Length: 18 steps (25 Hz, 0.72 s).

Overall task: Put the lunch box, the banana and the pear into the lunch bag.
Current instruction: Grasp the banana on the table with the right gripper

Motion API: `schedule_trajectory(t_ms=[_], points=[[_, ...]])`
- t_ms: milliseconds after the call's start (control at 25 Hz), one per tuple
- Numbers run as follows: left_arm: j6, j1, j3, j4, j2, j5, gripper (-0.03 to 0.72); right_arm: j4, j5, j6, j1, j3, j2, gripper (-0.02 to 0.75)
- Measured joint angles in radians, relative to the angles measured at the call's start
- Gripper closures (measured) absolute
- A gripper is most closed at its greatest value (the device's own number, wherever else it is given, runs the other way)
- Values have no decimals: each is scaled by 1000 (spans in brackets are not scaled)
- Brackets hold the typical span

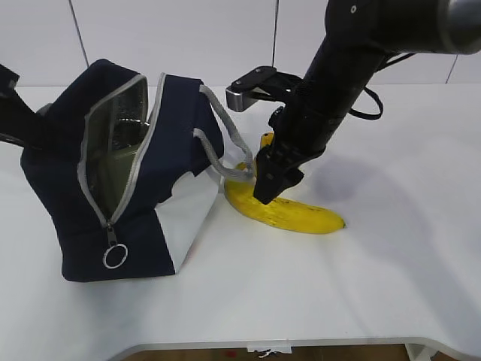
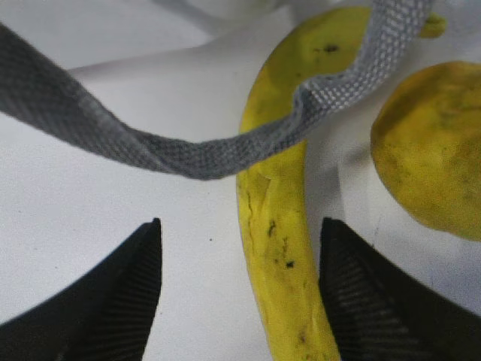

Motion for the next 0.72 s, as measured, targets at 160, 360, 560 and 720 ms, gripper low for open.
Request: schedule_trajectory(t_ms=[160,360,560,720], points=[[0,0,0,0,0,0,688,-27,-23,-9,0,0,23,230],[0,0,0,2,0,-5,688,-39,-24,-11,0,0,59,230],[0,0,0,6,0,-5,688,-47,-33,-21,0,0,92,230],[0,0,0,8,0,-9,688,-54,-57,-23,0,0,109,230]])
